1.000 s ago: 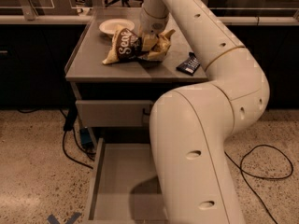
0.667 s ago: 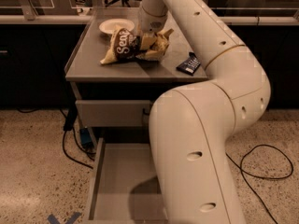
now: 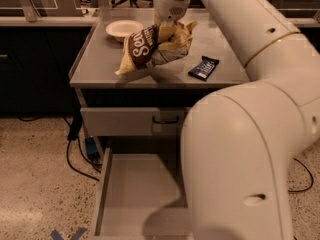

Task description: Place brown chip bag into middle drawer

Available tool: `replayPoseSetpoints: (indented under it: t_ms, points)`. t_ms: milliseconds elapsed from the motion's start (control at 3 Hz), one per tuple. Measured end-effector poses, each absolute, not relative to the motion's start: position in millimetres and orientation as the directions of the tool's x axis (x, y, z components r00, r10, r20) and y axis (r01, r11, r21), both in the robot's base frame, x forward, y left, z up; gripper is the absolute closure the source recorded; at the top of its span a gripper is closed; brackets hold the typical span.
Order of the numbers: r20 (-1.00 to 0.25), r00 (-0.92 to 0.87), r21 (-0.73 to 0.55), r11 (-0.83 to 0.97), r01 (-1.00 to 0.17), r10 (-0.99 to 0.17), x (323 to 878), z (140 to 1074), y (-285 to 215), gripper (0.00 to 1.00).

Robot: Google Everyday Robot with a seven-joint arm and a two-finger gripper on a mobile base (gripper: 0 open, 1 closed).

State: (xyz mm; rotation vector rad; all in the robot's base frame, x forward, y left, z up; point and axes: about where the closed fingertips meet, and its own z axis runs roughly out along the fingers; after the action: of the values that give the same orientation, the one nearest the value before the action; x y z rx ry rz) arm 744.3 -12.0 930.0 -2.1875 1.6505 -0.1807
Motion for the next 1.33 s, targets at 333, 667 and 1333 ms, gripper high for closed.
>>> replayPoseSetpoints:
  t_ms: [333, 667, 1333]
  points:
    - [-0.115, 0.293, -0.401, -0.226, -0.888, -0.949, 712, 956, -20, 1.00]
    - [-0.104, 0.292, -0.407, -0.227, -0.885, -0.951, 686, 971, -24, 1.00]
    - [-0.075, 0.237, -0.378, -0.193, -0.906, -0.968, 592, 982, -50, 1.00]
